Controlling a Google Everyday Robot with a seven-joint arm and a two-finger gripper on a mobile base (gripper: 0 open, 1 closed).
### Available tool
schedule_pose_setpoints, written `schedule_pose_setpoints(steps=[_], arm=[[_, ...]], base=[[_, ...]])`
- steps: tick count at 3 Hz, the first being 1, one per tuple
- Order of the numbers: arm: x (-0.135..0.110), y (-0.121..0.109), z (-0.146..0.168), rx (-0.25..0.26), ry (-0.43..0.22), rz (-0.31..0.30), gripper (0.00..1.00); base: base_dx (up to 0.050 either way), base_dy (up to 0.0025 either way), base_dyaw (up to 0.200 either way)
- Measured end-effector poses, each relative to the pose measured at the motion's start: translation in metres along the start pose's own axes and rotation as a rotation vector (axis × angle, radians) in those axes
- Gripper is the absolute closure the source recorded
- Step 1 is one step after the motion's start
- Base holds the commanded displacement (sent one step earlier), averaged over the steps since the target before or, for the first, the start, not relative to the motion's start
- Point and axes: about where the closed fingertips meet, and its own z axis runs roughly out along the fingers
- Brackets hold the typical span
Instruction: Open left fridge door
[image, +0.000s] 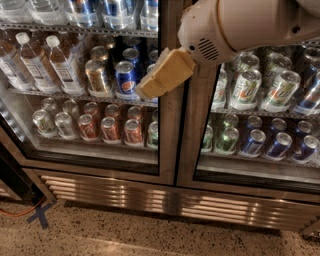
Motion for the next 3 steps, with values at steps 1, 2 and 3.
schedule_pose_setpoints(steps=[1,2,3], arm=[[0.000,0.002,-0.001,0.000,0.000,-0.001,0.00],[-0.013,0.015,0.001,-0.033,0.002,-0.073,0.00],[-0.009,0.012,-0.002,-0.033,0.002,-0.073,0.19]], base=[[0.000,0.00000,0.000],[0.000,0.00000,0.000],[0.000,0.00000,0.000]])
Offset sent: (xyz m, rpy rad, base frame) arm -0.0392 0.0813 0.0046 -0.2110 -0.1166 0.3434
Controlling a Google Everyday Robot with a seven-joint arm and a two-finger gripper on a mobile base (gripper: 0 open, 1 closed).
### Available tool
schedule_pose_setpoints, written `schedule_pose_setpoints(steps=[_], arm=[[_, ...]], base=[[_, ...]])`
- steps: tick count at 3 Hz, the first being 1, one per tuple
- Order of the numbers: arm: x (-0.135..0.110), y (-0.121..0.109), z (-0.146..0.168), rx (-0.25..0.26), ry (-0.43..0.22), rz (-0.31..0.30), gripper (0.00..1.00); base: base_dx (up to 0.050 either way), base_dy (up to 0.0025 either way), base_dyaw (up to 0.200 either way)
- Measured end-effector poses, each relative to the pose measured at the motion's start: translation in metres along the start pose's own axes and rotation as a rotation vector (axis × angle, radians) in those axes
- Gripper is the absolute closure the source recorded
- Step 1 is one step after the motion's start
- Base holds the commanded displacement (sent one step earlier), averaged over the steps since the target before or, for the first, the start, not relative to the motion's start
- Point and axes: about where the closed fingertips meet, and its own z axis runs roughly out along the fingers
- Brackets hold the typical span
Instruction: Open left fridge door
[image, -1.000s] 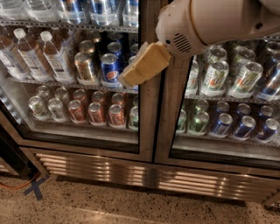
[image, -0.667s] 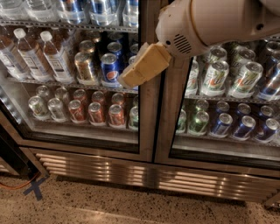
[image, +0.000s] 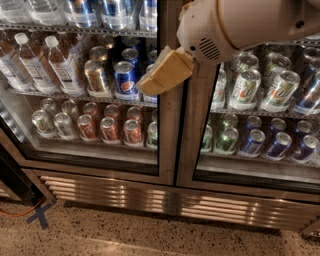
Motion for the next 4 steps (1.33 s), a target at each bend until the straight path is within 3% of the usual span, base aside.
schedule_pose_setpoints(steps=[3,4], arm=[[0.009,-0.018,-0.009,0.000,0.000,0.000,0.88],[0.010,-0.024,-0.013,0.000,0.000,0.000,1.00]], base=[[0.000,0.00000,0.000],[0.000,0.00000,0.000]])
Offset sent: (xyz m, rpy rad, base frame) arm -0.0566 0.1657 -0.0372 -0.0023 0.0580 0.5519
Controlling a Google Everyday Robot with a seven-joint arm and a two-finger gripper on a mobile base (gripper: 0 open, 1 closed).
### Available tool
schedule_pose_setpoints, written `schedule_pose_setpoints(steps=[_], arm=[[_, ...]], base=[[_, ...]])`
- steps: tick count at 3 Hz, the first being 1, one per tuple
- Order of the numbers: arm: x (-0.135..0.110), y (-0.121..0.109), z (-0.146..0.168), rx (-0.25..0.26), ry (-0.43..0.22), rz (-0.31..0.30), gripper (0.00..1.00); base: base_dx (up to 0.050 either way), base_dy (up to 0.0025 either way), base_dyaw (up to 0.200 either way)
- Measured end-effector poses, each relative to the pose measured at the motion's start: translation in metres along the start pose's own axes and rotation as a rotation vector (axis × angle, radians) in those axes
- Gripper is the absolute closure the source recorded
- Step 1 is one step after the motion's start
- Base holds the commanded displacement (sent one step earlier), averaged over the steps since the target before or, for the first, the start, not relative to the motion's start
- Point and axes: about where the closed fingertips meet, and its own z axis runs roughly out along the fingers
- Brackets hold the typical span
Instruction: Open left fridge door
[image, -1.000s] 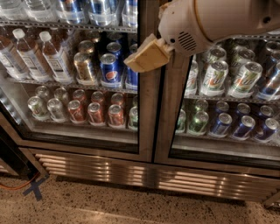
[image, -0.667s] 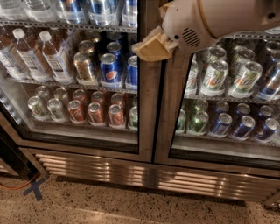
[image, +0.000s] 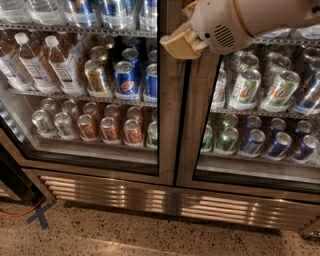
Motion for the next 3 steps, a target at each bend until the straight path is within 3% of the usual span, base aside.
schedule_pose_setpoints(steps=[3], arm=[[-0.0031,-0.0006,-0.0015,0.003,-0.006,-0.025,1.00]], base=[[0.000,0.00000,0.000]])
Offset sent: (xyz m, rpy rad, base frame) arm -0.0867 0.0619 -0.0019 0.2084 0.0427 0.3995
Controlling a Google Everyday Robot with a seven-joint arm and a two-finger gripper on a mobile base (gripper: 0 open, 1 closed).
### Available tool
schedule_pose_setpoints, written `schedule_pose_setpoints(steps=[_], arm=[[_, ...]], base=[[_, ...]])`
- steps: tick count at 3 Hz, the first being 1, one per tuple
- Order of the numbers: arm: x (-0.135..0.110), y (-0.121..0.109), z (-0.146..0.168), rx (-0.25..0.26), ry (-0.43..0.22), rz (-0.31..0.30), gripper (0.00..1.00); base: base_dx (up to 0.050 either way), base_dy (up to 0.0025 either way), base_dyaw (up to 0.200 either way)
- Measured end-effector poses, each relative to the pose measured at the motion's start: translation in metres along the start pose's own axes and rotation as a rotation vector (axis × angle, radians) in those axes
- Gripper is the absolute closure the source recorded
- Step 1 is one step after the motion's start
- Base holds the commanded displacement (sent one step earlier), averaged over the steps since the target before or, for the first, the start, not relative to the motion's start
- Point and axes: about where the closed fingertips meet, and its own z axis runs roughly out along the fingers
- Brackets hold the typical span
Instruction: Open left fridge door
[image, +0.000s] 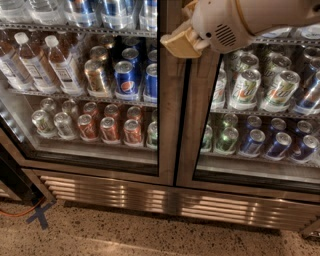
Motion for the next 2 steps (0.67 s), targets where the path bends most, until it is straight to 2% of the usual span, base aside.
schedule_pose_setpoints(steps=[2], arm=[[0.0015,-0.0025,-0.0016,0.003,0.004,-0.009,1.00]], base=[[0.000,0.00000,0.000]])
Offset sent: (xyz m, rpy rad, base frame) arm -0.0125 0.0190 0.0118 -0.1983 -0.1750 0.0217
